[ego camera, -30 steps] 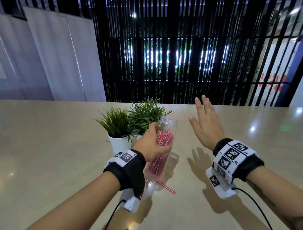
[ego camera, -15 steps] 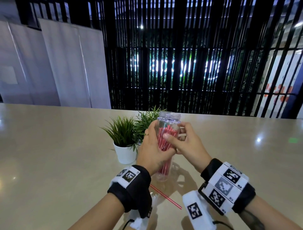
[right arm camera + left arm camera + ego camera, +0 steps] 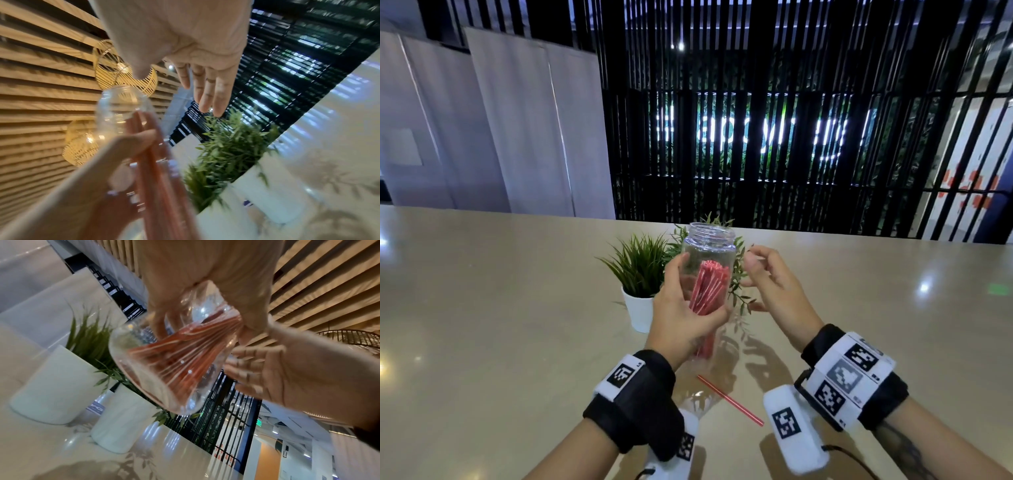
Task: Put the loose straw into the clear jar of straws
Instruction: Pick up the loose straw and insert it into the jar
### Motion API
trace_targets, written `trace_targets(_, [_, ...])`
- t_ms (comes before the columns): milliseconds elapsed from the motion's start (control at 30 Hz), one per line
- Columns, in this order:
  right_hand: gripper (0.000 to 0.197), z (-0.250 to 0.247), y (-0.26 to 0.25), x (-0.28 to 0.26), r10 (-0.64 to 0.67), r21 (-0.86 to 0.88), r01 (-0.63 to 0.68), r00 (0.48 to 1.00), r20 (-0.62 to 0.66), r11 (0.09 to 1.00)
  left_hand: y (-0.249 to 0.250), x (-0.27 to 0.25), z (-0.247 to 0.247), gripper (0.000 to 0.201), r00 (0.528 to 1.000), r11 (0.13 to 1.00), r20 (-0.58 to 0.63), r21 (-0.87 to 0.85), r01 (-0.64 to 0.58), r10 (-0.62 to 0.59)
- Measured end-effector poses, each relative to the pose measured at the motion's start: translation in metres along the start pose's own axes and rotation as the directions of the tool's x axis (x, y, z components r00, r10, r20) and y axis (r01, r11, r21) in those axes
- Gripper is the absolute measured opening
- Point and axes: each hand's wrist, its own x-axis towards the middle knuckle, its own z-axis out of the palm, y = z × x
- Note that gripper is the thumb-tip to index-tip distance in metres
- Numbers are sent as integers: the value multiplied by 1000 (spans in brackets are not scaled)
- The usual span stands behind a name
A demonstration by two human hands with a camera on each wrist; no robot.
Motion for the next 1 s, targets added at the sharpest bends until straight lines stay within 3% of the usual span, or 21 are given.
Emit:
trace_targets(67, [34, -6, 20, 2, 17, -117, -18, 1000, -13, 993, -5, -5, -10, 88, 1000, 999, -8, 30, 9, -9])
trace_targets(133, [20, -8, 44, 6, 77, -390, -40, 994, 79, 920, -9, -10, -19, 85, 1000, 998, 3, 56, 17, -17])
trace_targets(200, [19, -5, 67, 7, 223, -576, -70, 954, 199, 815, -14, -14, -27, 81, 999, 996, 25, 90, 25, -27])
trace_targets(333, [14, 13, 88, 2, 452, -762, -10, 810, 374, 648, -22, -23, -37, 81, 998, 985, 39, 166, 41, -48])
trace_targets(433, [20, 28, 98, -1, 543, -861, 64, 751, 375, 505, -23, -28, -40, 83, 994, 979, 62, 191, 77, -90])
trace_targets(533, [26, 40, 105, -4, 578, -902, 102, 737, 352, 420, -26, -29, -43, 84, 990, 969, 78, 229, 93, -114])
trace_targets(667, [31, 47, 109, -4, 593, -910, 118, 723, 354, 398, -30, -30, -44, 86, 985, 958, 82, 259, 123, -149])
trace_targets(833, [14, 52, 117, -2, 561, -910, 106, 757, 335, 400, -33, -31, -40, 86, 977, 949, 95, 274, 158, -190])
trace_targets(1000, [16, 50, 123, 2, 601, -873, 33, 713, 362, 487, -39, -30, -38, 86, 973, 941, 84, 287, 182, -214])
